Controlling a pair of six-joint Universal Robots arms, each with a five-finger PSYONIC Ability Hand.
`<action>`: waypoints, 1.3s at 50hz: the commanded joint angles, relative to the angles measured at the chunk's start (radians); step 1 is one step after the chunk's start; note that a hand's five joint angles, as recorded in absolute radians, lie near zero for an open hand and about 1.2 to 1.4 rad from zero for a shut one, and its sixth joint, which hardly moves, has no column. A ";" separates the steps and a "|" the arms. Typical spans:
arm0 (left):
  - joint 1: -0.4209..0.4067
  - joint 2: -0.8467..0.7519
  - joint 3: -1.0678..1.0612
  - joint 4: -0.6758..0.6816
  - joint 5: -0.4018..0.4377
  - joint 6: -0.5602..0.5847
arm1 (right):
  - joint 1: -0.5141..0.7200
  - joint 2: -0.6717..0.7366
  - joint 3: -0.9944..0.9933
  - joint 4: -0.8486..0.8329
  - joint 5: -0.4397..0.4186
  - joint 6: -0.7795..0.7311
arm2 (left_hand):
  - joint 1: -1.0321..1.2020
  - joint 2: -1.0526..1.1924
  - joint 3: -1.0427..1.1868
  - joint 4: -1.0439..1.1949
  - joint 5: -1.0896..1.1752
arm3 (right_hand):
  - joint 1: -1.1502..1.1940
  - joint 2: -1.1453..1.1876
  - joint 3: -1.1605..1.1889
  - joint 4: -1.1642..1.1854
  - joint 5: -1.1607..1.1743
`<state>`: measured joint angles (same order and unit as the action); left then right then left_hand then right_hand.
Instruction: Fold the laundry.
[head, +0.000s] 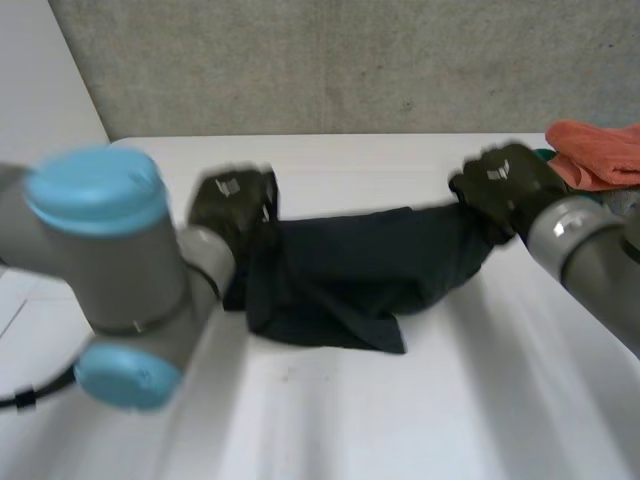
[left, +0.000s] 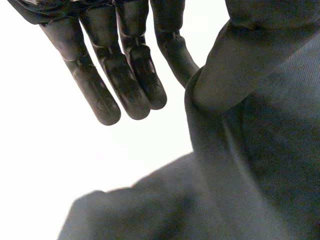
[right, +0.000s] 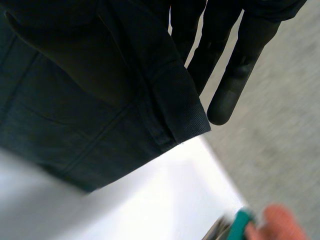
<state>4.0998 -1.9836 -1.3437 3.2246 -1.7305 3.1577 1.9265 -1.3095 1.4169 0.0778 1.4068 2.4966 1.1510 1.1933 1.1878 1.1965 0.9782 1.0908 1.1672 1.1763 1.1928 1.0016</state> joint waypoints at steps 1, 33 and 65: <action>0.100 0.028 0.280 0.066 0.084 0.157 | 0.062 0.104 -0.291 -0.367 0.038 0.120 | 0.245 0.203 0.208 0.200 0.244 | 0.306 0.229 0.220 0.203 0.220; 0.125 0.072 -0.499 0.219 0.332 0.291 | 0.072 0.136 0.366 -0.440 0.034 -0.039 | -0.508 -0.551 -0.545 -0.554 -0.510 | 0.306 0.229 0.220 0.203 0.220; 0.177 -0.012 -0.419 0.145 0.249 0.146 | 0.040 -0.016 0.329 -0.208 0.037 0.199 | -0.471 -0.514 -0.508 -0.517 -0.473 | 0.306 0.229 0.220 0.203 0.220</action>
<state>4.2925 -1.9012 -1.8513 3.3565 -1.4858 3.2908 1.9692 -1.3319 1.7458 -0.1266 1.4429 2.6974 0.5139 0.5169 0.5158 0.5205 0.3483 1.0908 1.1672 1.1860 1.1939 1.0105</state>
